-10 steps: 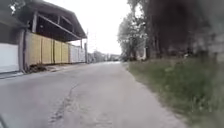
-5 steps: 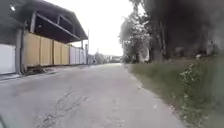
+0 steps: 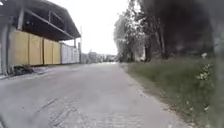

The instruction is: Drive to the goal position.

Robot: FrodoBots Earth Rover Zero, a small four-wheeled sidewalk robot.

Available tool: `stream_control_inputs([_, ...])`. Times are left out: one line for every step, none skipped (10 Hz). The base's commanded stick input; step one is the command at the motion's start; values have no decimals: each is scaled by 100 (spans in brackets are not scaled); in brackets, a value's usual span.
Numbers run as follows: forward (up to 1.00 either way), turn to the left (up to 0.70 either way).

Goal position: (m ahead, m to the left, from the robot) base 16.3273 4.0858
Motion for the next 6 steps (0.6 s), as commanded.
stream_control_inputs([100, 0])
stream_control_inputs([100, 0])
stream_control_inputs([100, 0])
stream_control_inputs([100, 0])
stream_control_inputs([100, 0])
stream_control_inputs([100, 0])
